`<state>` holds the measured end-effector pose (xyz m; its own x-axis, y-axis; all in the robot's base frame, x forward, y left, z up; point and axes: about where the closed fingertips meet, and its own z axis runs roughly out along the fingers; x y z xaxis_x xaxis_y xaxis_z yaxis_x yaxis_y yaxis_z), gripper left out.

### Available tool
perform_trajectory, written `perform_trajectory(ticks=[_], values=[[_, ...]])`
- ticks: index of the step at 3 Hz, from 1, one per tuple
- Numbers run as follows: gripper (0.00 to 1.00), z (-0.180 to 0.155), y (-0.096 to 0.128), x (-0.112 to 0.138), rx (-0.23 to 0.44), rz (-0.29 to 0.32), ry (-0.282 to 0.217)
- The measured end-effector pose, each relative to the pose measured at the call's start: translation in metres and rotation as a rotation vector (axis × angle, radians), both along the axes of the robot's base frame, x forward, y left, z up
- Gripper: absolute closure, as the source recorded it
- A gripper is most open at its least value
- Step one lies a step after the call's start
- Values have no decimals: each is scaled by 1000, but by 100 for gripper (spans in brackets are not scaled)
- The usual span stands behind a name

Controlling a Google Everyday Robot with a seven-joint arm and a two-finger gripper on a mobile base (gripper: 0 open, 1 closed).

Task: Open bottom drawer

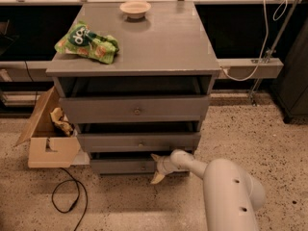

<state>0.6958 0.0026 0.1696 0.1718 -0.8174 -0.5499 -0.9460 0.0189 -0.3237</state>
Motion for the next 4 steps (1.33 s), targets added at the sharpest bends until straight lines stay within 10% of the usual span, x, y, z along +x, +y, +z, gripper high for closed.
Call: perform_trajectory(ticks=[4], values=[[100, 12, -10, -32, -73, 13, 79]])
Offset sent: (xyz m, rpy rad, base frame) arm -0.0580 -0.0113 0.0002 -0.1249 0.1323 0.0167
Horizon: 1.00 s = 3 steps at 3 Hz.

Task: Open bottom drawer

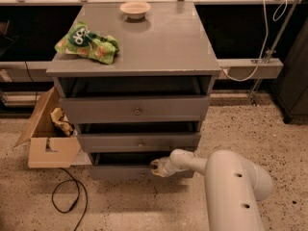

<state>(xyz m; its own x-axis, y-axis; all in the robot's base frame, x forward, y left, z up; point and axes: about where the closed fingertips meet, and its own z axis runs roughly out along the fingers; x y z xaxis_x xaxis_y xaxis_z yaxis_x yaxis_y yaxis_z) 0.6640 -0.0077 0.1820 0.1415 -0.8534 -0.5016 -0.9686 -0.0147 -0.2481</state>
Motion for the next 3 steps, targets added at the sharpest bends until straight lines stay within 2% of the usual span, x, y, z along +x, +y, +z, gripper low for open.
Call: perform_trajectory(ticks=[1, 3], values=[[82, 7, 0, 0, 0, 0, 0], [33, 8, 0, 0, 0, 0, 0]])
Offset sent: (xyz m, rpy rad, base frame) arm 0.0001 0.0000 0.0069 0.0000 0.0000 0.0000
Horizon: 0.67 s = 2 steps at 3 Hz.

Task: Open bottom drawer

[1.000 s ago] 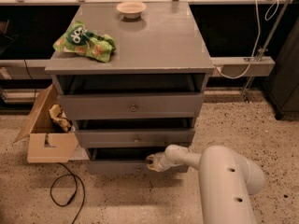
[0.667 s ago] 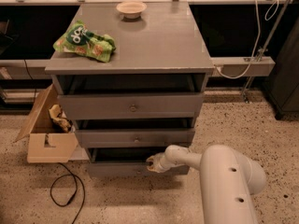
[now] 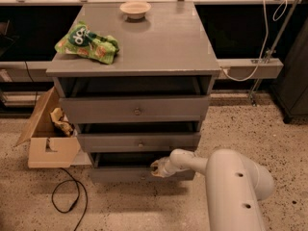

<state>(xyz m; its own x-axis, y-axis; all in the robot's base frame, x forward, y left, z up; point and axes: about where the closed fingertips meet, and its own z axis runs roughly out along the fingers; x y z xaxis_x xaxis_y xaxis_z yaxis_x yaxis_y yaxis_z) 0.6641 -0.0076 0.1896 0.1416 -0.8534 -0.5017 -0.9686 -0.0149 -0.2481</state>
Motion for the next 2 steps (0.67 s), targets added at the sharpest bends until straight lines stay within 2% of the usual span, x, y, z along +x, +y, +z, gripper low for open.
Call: perform_trajectory(ticks=[1, 2], values=[[4, -1, 0, -2, 2, 3, 3], [0, -6, 2, -5, 5, 9, 15]])
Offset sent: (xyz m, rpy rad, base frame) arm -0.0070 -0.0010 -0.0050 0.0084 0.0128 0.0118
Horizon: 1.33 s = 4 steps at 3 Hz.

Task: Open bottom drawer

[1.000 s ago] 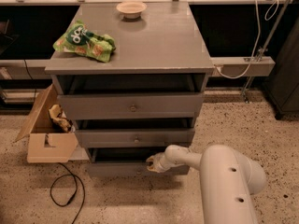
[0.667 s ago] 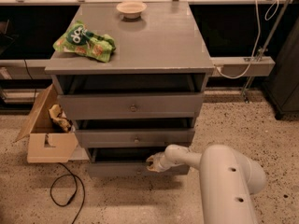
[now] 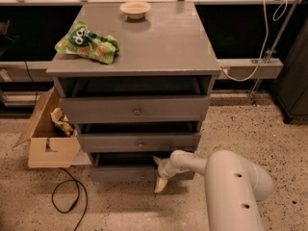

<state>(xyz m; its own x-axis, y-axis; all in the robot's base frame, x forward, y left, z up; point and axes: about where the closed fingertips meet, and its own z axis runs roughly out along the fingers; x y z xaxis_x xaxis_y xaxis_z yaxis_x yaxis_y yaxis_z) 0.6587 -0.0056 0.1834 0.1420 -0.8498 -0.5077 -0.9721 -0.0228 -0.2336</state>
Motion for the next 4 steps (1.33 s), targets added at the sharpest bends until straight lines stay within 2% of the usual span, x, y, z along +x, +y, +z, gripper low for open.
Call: perform_trajectory(ticks=[1, 2, 3, 4], values=[[0, -16, 6, -5, 3, 16, 43], [0, -33, 10, -6, -44, 31, 134], [19, -34, 13, -7, -108, 42, 182], [42, -28, 14, -21, -165, 44, 217]])
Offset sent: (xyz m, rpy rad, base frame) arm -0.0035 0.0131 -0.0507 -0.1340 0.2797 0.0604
